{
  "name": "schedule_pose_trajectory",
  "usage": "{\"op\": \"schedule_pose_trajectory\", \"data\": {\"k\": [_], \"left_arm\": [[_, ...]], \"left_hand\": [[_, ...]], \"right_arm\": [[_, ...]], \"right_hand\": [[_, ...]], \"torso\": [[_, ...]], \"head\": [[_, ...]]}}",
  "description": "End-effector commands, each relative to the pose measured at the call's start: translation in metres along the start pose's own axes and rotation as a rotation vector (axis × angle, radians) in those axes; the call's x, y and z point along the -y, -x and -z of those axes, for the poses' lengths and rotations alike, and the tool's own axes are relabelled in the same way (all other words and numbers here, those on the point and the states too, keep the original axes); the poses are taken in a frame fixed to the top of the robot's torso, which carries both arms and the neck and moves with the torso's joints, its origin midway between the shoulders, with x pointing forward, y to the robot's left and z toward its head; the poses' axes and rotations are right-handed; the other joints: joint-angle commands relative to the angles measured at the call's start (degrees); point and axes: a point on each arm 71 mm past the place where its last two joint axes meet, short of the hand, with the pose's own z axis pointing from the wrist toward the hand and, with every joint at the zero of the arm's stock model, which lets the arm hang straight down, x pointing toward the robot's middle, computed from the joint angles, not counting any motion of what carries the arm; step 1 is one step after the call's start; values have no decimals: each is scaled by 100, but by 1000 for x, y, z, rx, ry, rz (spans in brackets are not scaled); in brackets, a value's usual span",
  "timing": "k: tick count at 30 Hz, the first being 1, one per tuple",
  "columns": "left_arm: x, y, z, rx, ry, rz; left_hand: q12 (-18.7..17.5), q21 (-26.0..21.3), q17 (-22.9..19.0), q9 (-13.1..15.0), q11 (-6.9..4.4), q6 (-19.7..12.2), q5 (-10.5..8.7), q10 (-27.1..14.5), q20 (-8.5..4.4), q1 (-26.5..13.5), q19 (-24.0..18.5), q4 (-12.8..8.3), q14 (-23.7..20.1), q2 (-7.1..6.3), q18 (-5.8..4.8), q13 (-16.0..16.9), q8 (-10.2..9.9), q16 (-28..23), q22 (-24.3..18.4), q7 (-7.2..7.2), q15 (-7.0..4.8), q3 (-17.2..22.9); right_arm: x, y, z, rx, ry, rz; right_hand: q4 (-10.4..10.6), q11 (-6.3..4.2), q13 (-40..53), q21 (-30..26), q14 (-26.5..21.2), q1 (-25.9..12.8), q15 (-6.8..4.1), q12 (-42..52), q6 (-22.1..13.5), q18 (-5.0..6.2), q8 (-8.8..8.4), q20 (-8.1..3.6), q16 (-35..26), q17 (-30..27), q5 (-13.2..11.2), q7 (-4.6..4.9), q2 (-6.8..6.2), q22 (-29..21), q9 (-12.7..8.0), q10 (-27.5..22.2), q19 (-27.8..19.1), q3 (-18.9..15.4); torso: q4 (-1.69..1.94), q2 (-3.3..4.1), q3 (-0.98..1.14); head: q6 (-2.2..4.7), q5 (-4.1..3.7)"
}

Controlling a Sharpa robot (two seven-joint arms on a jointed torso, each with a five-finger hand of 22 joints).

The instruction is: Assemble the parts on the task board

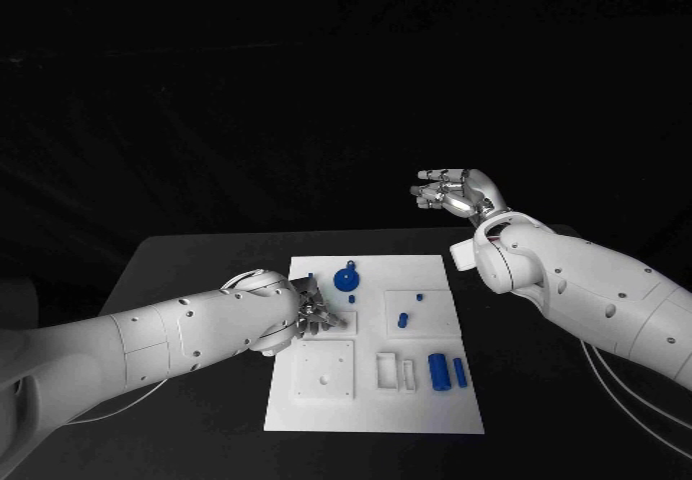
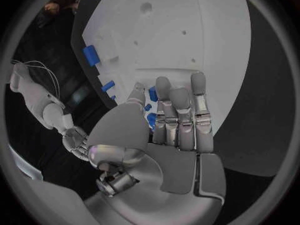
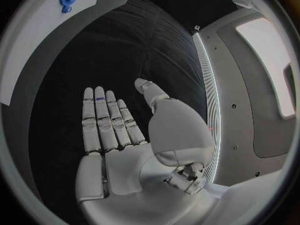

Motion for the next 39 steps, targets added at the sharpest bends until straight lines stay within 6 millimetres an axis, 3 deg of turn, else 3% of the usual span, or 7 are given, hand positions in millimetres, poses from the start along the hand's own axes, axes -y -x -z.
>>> {"op": "schedule_pose_trajectory", "data": {"k": [1, 7, 18, 28, 32, 35, 39], "left_arm": [[0, 0, 0, -2, 2, -2], [-4, 1, 0, -8, 10, -3], [-10, 3, 1, -2, 18, 11], [-17, 7, 4, 1, 30, 38], [-19, 10, 5, 2, 33, 50], [-19, 10, 5, -2, 33, 56], [-17, 9, 5, -12, 30, 61]], "left_hand": [[-15, -33, 1, 11, 40, 15, -17, 2, -12, 32, -25, 257, -55, -212, -44, -10, 4, 27, 82, 23, 7, 198], [-17, -45, -1, 10, 51, 16, -17, -12, -6, 22, -33, 641, -76, -503, -44, 4, -28, 31, 91, 30, 15, 75], [-11, -56, -6, 2, 53, 14, -12, -22, -6, 102, -29, 1184, -92, -644, -44, 15, -54, 46, 88, 33, 15, -401], [-12, -56, -8, 8, 49, 23, -16, -15, -8, 123, -22, 1223, -85, -597, -44, 16, -51, 54, 90, 29, 13, -379], [4, -50, -7, 33, 44, 63, -3, 3, -5, 209, -8, 988, -65, -190, -44, 21, -13, 69, 91, 18, 14, -261], [55, -43, -37, 143, 42, 6, 293, -11, -1, 91, -1, 334, -58, 272, -44, 14, 146, 85, 91, 0, 10, -486], [85, -36, -59, 140, 31, -39, 639, -23, -4, 197, -3, -48, -63, 640, -44, -4, 223, 108, 92, -8, 7, -624]], "right_arm": [[0, -1, 0, -13, 5, -5], [1, -1, 1, -14, 3, -5], [3, -1, 2, -14, -1, -5], [4, 0, 3, -14, -3, -5], [4, 0, 3, -14, -4, -5], [4, 0, 3, -14, -5, -5], [4, -1, 3, -15, -6, -6]], "right_hand": [[12, -9, -5, -23, -40, -5, -15, 23, -38, 72, -36, -8, -31, -8, -31, -1, 36, -7, -8, -38, -50, -28], [12, -6, -5, -25, -42, -5, -14, 23, -51, 72, -37, -8, -31, -8, -32, -1, 37, -8, -9, -42, -55, -33], [23, -4, -5, -24, -50, -19, -12, 28, -50, 71, -36, -4, -31, -9, -1, 3, 41, -8, -9, -47, -62, -44], [25, -5, -5, -23, -52, -18, -10, 30, -56, 73, -36, -3, -31, -9, 9, 2, 42, -7, -9, -50, -62, -53], [25, -5, -5, -23, -52, -18, -10, 30, -56, 73, -36, -3, -31, -9, 9, 2, 42, -7, -9, -50, -62, -53], [26, -5, -5, -23, -51, -19, -10, 32, -55, 73, -36, -3, -31, -9, 25, 2, 41, -7, -9, -52, -62, -59], [26, -5, -5, -23, -51, -19, -10, 32, -55, 73, -36, -3, -31, -9, 25, 2, 41, -7, -9, -52, -62, -59]], "torso": [[-4, -5, 0], [4, -4, -5], [1, 0, -5], [4, 1, -4], [2, 0, 1], [1, 2, 2], [1, 1, -1]], "head": [[0, 5], [0, -4], [10, -11], [14, -18], [18, -10], [17, -11], [18, -9]]}}
